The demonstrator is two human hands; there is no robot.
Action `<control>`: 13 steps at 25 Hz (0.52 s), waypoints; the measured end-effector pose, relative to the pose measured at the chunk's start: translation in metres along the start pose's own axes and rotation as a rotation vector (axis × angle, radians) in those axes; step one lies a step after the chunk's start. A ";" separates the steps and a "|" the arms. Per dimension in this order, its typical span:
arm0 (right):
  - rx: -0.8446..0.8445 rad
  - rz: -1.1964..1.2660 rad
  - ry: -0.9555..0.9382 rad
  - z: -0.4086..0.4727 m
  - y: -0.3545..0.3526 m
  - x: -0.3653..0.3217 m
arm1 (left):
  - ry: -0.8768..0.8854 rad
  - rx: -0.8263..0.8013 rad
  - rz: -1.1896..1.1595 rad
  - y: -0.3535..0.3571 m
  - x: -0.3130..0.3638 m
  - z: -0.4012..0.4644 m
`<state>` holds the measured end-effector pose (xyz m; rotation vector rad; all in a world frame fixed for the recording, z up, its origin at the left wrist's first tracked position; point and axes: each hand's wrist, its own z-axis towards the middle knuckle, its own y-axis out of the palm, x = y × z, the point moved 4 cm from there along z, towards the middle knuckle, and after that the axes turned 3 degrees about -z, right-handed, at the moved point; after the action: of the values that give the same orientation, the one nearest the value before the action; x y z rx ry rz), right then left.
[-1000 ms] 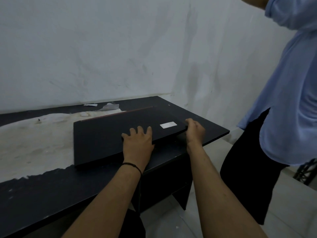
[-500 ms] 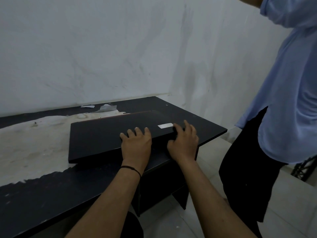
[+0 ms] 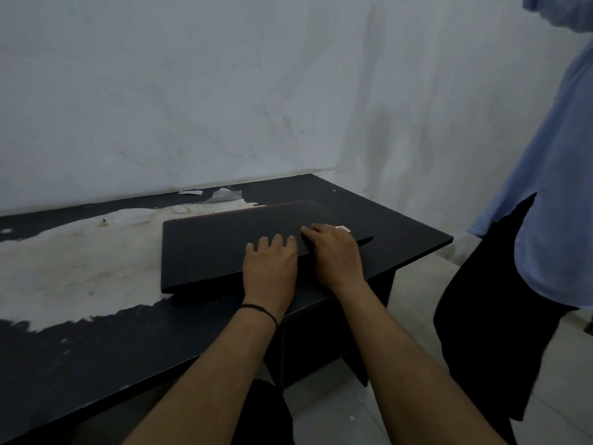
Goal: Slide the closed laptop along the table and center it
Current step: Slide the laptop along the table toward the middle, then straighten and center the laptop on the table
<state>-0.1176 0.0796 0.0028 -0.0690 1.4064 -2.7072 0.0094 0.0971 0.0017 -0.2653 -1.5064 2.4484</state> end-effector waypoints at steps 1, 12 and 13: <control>0.007 0.001 0.004 0.001 -0.001 0.000 | -0.028 -0.002 0.015 -0.002 -0.011 -0.004; 0.065 -0.045 -0.072 -0.001 -0.010 -0.010 | -0.093 -0.068 0.147 -0.017 -0.063 -0.018; 0.084 -0.041 -0.083 -0.002 -0.013 -0.015 | -0.082 -0.067 0.152 -0.021 -0.069 -0.018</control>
<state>-0.1037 0.0905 0.0123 -0.2044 1.2819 -2.7578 0.0829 0.0996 0.0138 -0.3053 -1.6616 2.5572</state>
